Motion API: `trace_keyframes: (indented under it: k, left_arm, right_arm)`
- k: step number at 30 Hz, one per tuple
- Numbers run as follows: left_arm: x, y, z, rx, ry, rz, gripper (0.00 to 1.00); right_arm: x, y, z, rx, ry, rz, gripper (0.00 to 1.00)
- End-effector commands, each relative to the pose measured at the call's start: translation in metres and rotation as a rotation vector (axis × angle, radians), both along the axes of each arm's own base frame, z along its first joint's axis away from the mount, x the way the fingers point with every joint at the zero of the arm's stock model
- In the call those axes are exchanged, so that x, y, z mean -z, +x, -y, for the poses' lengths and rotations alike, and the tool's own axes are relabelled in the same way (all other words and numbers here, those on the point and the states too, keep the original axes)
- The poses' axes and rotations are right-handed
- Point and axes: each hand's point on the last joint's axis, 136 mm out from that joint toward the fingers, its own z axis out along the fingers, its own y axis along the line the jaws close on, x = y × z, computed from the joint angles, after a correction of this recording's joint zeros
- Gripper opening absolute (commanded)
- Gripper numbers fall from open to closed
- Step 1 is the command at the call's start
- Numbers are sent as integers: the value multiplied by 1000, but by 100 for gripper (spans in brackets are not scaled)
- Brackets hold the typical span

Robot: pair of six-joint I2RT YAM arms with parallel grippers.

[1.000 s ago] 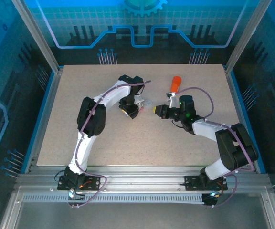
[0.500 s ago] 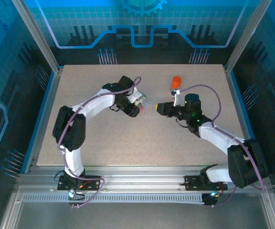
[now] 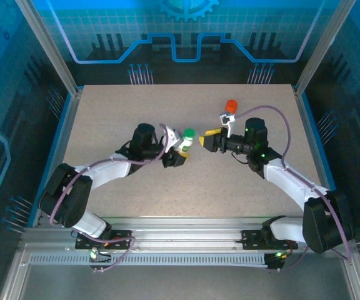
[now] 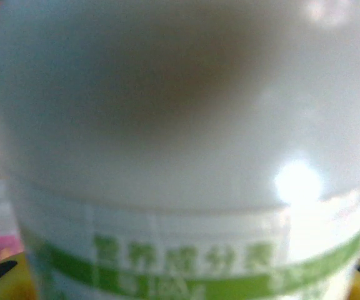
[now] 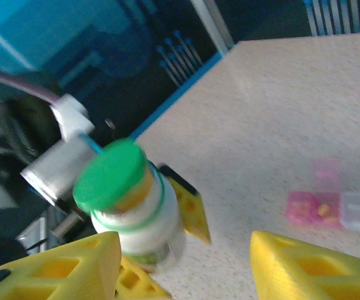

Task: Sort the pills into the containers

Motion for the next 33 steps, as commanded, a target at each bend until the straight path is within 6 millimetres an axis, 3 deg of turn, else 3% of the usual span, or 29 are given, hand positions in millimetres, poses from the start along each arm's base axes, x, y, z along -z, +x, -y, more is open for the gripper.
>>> trace_keyframes:
  k: [1, 7, 12, 13, 16, 26, 33]
  left_arm:
    - [-68, -18, 12, 161, -216, 358, 0]
    - [-73, -25, 14, 216, -246, 379, 0]
    - [-77, -33, 17, 267, -263, 349, 0]
    - [-77, -33, 17, 271, -263, 342, 0]
    - [-76, -33, 17, 272, -260, 327, 0]
    - [-69, -45, 25, 333, -242, 292, 0]
    - [-63, -52, 26, 354, -212, 291, 0]
  right_arm:
    - [-51, -30, -14, -184, 42, 233, 57]
    - [-58, -52, -19, -302, -6, 354, 58]
    - [-47, -63, -24, -373, -74, 375, 63]
    - [-57, -64, -26, -388, -78, 414, 64]
    - [-58, -75, -35, -447, -94, 460, 67]
    - [-48, -70, -61, -472, -234, 503, 69]
    - [-44, -73, -67, -509, -262, 491, 65]
